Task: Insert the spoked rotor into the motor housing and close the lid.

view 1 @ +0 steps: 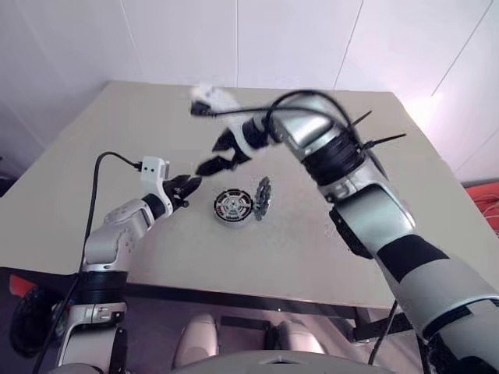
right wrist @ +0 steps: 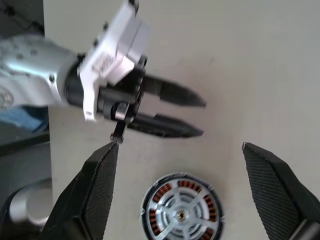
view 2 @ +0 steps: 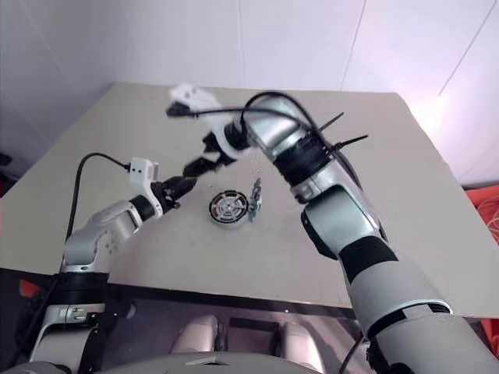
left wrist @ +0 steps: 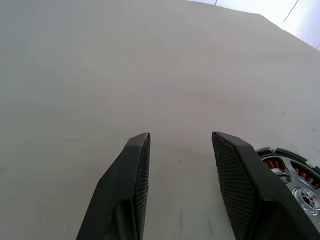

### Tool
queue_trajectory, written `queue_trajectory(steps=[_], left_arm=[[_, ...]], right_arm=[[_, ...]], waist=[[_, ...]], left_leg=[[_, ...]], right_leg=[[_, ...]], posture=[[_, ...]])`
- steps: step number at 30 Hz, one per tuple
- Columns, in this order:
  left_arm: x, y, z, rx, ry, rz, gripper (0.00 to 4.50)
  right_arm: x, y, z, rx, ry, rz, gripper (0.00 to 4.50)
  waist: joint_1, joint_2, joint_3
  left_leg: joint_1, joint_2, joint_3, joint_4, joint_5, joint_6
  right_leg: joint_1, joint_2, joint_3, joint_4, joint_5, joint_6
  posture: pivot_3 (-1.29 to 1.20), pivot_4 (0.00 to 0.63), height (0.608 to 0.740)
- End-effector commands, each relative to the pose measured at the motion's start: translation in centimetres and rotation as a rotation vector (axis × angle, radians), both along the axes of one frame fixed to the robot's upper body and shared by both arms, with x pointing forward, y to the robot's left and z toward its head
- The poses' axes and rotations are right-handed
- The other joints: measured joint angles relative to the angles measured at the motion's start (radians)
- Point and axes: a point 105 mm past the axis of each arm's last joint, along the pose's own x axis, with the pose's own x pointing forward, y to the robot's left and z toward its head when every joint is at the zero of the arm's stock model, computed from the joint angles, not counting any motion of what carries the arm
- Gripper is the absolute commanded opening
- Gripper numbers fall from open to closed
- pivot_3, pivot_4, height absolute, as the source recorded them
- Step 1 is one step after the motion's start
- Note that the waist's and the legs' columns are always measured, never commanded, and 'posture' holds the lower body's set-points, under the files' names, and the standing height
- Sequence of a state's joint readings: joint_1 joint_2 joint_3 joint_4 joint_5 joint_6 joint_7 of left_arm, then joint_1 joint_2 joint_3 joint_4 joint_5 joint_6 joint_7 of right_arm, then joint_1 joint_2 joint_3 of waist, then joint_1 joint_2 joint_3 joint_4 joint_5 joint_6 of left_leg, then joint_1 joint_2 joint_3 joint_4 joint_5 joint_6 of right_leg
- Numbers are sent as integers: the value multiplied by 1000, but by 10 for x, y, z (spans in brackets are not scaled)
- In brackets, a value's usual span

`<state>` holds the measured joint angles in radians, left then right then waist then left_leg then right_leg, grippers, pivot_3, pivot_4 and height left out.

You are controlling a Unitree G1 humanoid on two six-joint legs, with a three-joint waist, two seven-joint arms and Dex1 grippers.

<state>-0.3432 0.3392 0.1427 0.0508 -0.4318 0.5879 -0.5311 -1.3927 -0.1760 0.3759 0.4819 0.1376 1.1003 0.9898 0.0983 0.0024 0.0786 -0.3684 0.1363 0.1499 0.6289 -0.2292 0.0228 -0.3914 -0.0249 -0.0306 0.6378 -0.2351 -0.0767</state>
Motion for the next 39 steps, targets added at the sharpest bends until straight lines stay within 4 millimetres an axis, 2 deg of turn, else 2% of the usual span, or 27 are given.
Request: queue_trajectory(steps=[1,3,5,7,9,12,16,20,27,31,35,39], left_arm=[[4,-8,13,-3,-50,-40,2066],[6,-10,13,0,-49,-50,2066],[6,-12,13,0,-48,-60,2066],[7,-12,12,1,-43,-70,2066],[7,-12,11,4,-38,-77,2066],[7,-13,9,9,-27,-95,2066],[10,-17,10,15,-25,-117,2066],[11,-20,12,14,-24,-135,2066],[6,-16,9,18,-7,-131,2066],[4,-10,8,21,-4,-110,2066],[4,-3,10,22,-8,-82,2066],[3,0,11,22,-10,-70,2066]], right_arm=[[21,-27,31,83,-183,-49,4467],[28,-47,35,97,-335,-18,4467],[39,-88,20,-24,-507,-3,4467],[48,-135,-1,-167,-548,-41,4300],[50,-167,-13,-262,-563,-63,3858],[42,-202,-21,-327,-548,-94,2824],[27,-217,-36,-395,-532,-52,1429],[-13,-198,-65,-340,-390,109,35],[-40,-166,-96,-254,-260,174,35],[-45,-137,-92,-149,-220,195,35],[-52,-109,-80,-38,-183,240,35],[-50,-91,-74,13,-174,246,35]], waist=[[1,-1,0],[2,-3,0],[5,-4,0],[12,-4,0],[9,-3,1],[-6,-1,2],[-9,-1,2],[0,-1,2],[0,0,2],[-2,0,2],[-1,0,2],[-1,0,2]], left_leg=[[0,0,0,0,0,1],[0,-1,0,0,-1,2],[0,-1,0,0,-2,2],[-2,-1,0,0,-2,3],[-3,-2,0,1,-2,3],[-4,-1,1,1,-2,3],[-3,0,1,1,-1,4],[0,1,1,1,-2,8],[1,1,0,4,-2,12],[1,1,0,4,-2,11],[1,1,0,4,-1,10],[1,1,0,4,-3,6]], right_leg=[[1,0,0,-1,0,0],[2,-1,0,-3,0,1],[3,-1,0,-4,1,1],[2,-1,0,-4,1,2],[2,-1,0,-4,1,2],[-1,0,0,-2,1,1],[0,1,0,-1,0,-1],[1,1,-1,0,0,-1],[3,0,-1,0,0,-1],[3,0,-1,1,0,-1],[2,0,-1,1,0,-1],[3,0,-1,1,0,-1]], posture=[[0,0,740],[0,0,740],[0,0,740],[0,0,740],[0,0,740],[0,0,740],[0,0,740],[0,0,740],[0,0,740],[0,0,740],[0,0,740],[0,0,740]])
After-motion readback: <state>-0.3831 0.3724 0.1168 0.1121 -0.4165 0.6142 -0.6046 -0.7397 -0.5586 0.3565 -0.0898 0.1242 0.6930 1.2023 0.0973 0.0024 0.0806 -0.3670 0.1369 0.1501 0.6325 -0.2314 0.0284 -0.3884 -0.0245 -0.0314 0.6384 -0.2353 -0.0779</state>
